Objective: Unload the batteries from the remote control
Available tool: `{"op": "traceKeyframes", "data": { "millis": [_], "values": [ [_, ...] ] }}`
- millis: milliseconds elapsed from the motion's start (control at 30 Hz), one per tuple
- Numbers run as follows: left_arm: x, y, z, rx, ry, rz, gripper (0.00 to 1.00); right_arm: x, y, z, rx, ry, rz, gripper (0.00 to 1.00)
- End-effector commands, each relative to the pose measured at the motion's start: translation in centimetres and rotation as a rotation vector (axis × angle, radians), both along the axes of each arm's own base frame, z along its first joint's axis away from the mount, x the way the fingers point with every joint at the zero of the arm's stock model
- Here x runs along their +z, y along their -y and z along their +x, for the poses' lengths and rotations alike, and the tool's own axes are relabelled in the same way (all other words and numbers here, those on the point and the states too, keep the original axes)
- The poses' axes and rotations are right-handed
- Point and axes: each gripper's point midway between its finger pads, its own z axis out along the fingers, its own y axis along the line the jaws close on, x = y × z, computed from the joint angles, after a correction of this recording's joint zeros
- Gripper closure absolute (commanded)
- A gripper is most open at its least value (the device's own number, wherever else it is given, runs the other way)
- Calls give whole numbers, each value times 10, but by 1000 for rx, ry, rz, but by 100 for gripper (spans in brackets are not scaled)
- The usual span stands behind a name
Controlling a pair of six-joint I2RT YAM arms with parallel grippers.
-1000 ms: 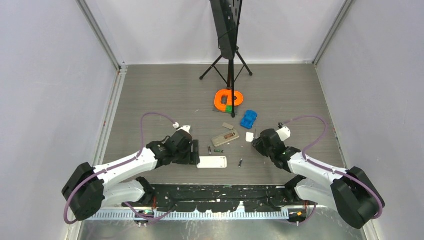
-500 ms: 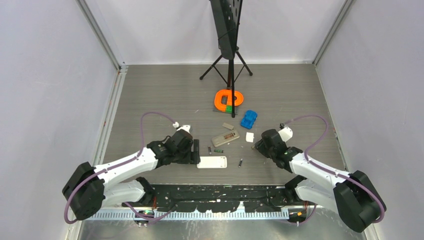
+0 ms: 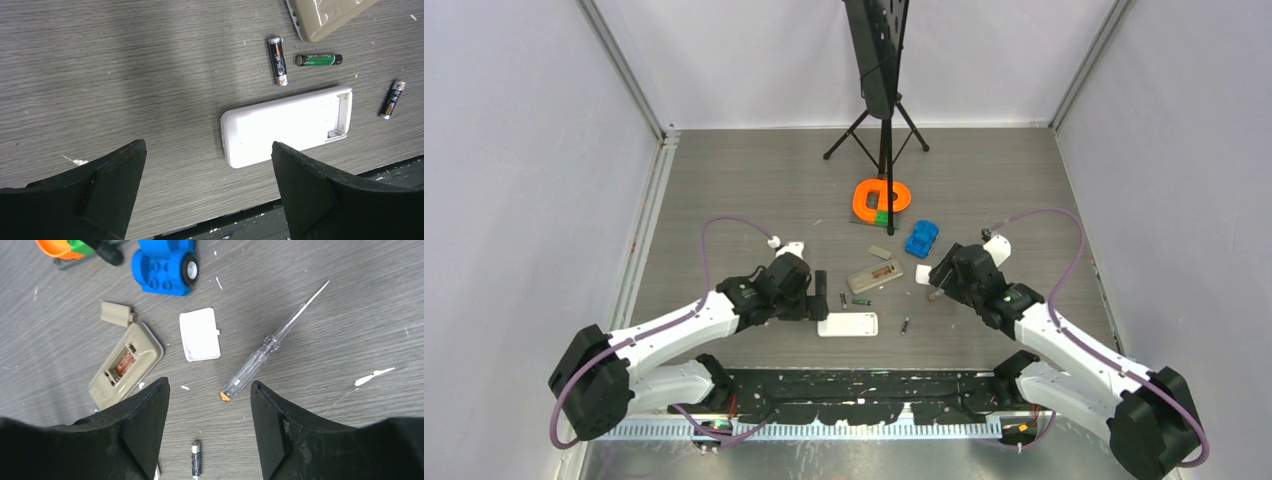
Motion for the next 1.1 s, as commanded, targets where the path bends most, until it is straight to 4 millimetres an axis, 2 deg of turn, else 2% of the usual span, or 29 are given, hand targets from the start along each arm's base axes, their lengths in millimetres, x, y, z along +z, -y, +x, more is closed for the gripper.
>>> {"op": "traceKeyframes", "data": {
  "millis": [0, 233, 467, 600, 667, 700, 733, 833, 1067],
  "values": [
    [13, -7, 15, 37, 36, 30, 0, 35, 12, 8, -2, 85, -60, 33],
    [25, -23, 38, 96, 29, 16, 0, 74, 36, 15, -7, 183, -210, 23],
    [62, -25, 81, 184, 121, -96, 0, 108, 61, 35, -52, 224, -369, 19],
    [76, -36, 98, 239, 131, -142, 0, 124, 72, 49, -85, 198, -375, 17],
    [78, -46, 104, 288, 124, -176, 0, 129, 80, 55, -108, 186, -299, 16],
    [79, -48, 105, 294, 112, -208, 0, 129, 78, 57, -100, 180, -255, 16],
    [79, -53, 107, 314, 103, -228, 0, 130, 87, 60, -136, 171, -212, 16],
    [81, -72, 108, 375, 93, -226, 0, 133, 93, 64, -146, 161, -140, 13],
    [84, -127, 94, 508, 164, 6, 0, 145, 110, 59, -144, 130, -188, 9]
  ]
}}
